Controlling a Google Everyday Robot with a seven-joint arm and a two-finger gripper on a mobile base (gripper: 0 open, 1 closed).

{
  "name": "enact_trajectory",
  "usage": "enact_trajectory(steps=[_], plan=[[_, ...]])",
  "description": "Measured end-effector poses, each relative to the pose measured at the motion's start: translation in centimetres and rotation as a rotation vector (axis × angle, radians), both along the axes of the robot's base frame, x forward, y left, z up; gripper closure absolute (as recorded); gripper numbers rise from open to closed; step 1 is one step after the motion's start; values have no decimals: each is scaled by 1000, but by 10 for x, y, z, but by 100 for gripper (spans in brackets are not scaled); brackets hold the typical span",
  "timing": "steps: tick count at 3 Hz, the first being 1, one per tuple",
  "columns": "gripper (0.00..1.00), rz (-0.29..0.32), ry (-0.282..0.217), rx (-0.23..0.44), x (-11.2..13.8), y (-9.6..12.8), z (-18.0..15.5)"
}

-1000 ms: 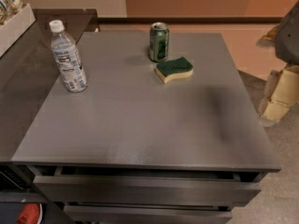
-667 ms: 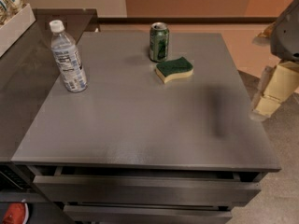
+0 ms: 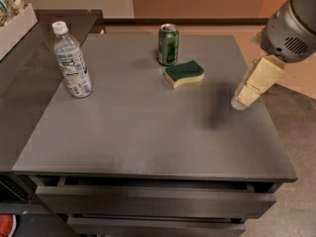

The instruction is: Pick green can

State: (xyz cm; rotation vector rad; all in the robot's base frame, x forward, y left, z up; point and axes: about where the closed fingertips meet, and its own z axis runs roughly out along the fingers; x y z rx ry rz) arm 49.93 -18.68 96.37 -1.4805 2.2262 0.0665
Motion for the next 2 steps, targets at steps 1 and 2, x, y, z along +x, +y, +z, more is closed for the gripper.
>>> enact_trajectory(steps=[1, 2], plan=[[0, -32, -47, 60, 36, 14, -7], [0, -69, -101, 120, 75, 26, -16]])
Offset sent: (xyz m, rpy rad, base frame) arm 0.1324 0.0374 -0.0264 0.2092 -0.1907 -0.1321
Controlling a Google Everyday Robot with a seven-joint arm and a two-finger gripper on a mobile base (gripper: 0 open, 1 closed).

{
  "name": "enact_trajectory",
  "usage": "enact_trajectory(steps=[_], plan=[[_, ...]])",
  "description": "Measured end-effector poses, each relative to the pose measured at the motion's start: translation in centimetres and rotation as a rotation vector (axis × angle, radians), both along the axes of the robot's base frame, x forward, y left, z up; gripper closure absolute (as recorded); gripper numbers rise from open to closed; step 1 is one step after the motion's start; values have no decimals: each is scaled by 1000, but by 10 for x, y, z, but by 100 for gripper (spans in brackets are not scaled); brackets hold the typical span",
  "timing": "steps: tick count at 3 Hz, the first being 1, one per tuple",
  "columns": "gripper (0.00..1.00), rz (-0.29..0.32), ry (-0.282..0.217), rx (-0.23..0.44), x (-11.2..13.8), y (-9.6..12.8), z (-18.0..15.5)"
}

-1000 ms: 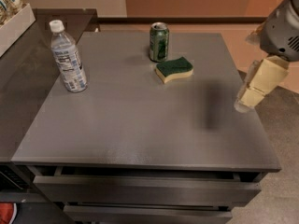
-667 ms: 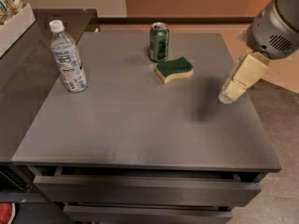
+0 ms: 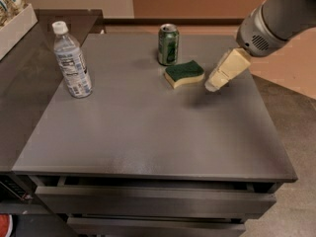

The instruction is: Pick green can

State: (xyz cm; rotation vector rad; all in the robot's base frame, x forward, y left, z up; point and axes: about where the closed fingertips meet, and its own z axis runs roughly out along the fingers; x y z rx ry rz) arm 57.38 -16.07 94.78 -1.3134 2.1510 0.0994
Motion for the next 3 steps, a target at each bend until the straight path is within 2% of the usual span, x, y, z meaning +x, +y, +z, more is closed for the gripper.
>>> enact_trajectory(steps=[1, 2, 3], plan=[[0, -47, -36, 70, 37, 8, -9], [0, -100, -49, 141, 69, 13, -17], [0, -131, -55, 181, 88, 16, -23]])
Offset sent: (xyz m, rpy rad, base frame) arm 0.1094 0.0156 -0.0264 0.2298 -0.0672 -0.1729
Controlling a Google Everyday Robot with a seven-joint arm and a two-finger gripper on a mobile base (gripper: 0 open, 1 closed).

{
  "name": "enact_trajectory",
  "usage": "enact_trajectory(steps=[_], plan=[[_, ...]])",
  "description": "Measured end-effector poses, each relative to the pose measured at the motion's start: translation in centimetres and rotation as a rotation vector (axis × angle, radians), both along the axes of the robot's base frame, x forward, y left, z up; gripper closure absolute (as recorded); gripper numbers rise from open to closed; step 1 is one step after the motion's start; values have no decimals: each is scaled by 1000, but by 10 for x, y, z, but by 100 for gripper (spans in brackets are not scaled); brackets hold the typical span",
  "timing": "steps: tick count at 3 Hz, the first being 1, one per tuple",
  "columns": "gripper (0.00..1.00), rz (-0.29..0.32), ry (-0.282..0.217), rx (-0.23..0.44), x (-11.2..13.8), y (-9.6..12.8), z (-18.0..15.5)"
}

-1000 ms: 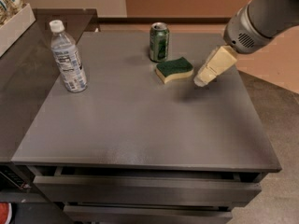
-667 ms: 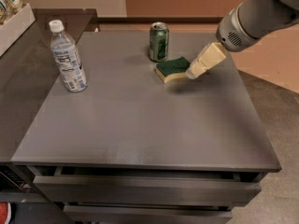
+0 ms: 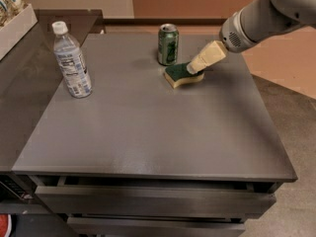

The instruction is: Pick green can

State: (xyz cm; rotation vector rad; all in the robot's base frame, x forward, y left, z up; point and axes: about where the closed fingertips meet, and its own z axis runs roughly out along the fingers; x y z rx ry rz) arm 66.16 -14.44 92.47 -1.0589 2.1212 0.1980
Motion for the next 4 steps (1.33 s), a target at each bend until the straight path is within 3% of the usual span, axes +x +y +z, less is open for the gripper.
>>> enact_trajectory(steps=[1, 2, 4], plan=[[0, -41, 2, 55, 38, 14, -1], [0, -45, -3, 95, 61, 35, 4], [0, -45, -68, 158, 103, 89, -4]])
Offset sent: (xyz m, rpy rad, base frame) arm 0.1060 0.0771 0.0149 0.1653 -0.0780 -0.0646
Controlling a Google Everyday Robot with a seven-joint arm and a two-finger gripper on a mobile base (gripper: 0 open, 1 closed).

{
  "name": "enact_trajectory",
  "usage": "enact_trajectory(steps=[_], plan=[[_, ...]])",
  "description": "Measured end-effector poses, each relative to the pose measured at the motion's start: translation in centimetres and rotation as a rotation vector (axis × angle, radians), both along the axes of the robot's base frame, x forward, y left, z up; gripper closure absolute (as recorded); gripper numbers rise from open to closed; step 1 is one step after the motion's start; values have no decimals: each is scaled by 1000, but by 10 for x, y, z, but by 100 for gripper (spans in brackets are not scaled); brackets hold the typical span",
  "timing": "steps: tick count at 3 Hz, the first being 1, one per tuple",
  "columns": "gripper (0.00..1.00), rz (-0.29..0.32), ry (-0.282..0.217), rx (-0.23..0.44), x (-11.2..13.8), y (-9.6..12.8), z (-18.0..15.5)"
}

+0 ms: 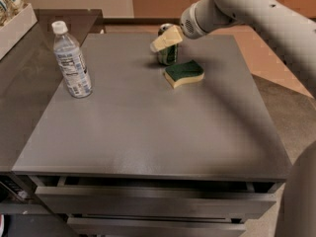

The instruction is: Pick green can

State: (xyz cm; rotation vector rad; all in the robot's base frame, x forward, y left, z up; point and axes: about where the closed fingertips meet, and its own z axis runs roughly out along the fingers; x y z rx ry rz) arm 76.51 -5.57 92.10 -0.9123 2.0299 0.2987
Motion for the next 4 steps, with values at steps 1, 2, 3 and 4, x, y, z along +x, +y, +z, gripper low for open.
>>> enact_trajectory(steps=[1, 2, 3, 4], plan=[[0, 7, 4, -1, 2, 5, -5], [18, 15, 11, -4, 3, 9, -11], [42, 16, 11, 2, 4, 9, -13], [64, 18, 6, 9, 4, 10, -12]])
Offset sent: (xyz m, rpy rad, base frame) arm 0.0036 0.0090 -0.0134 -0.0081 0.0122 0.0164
